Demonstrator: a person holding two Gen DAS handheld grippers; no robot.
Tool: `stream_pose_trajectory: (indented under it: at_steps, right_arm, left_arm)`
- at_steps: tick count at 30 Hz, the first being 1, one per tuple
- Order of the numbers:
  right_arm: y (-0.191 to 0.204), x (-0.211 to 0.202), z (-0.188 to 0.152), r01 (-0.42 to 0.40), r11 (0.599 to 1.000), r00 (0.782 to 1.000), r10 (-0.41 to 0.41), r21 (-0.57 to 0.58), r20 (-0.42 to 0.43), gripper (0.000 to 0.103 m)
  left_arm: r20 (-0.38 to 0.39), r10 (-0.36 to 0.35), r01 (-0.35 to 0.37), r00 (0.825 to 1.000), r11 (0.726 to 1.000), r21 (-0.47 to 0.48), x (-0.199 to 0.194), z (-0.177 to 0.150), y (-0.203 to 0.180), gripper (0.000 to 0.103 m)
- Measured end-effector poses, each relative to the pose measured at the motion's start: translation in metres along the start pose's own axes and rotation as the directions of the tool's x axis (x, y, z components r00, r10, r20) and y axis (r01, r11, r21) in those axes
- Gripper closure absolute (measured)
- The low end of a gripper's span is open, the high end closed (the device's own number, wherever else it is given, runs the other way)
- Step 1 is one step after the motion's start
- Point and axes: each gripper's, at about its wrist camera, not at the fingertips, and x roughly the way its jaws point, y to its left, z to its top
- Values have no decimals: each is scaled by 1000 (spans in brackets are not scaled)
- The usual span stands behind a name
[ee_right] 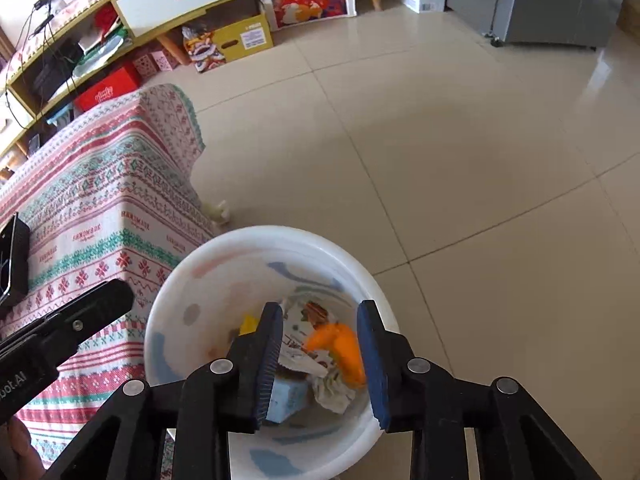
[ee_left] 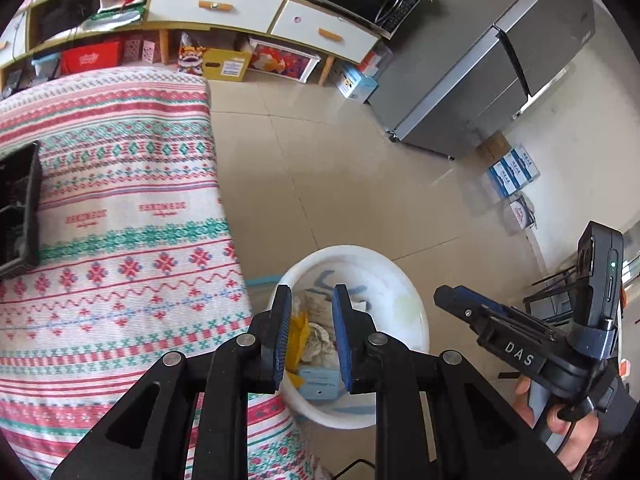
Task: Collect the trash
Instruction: 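Open both tools over the white bucket to drop the held items, then grasp the white cardboard strip on the table with the left tool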
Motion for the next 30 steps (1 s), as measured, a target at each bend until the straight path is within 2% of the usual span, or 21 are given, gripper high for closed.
stream_pose_trajectory:
  at_steps: [3,5,7,12,16,18,21,23,26,30]
  right_arm:
    - [4,-5,1,-14,1000,1000,15,-13,23,68]
    - [10,-11,3,-70,997,996,71,-26,51,68]
    - [17,-22,3,-141,989,986,145,-49,85,68]
    - [53,-44,-5,-231,958,959,254,-170,128,67]
    - [85,-64,-15,-310,914,927,352,-262,130,61]
    - [104,-72,-23,-347,886,911,397,-306,116,58]
    - [135,-79,-37,-373,855,901,427,-360,80,58]
    - [154,-83,-45,-411,831,887,460,-375,46,58]
    - [182,-90,-54,-444,816,878,478,-370,2,58]
    - [218,-97,-64,-508,777,844,534,-371,-38,53]
  left_arm:
    - [18,27,-27,999,1000,-16,-23,-2,17,80]
    - [25,52,-51,998,998,-22,-38,-4,31,80]
    - [28,88,-87,996,996,-33,-54,-7,47,80]
    - [56,150,-144,987,985,-95,-109,-10,97,79]
    - [94,224,-202,970,959,-201,-157,-12,148,60]
    - [99,248,-220,964,947,-232,-173,-12,167,59]
    - [82,302,-277,950,933,-230,-184,-12,187,57]
    - [74,306,-279,949,928,-247,-185,-12,201,55]
    - [80,262,-231,962,932,-278,-183,-10,220,53]
    - [70,219,-190,973,937,-292,-166,3,236,51]
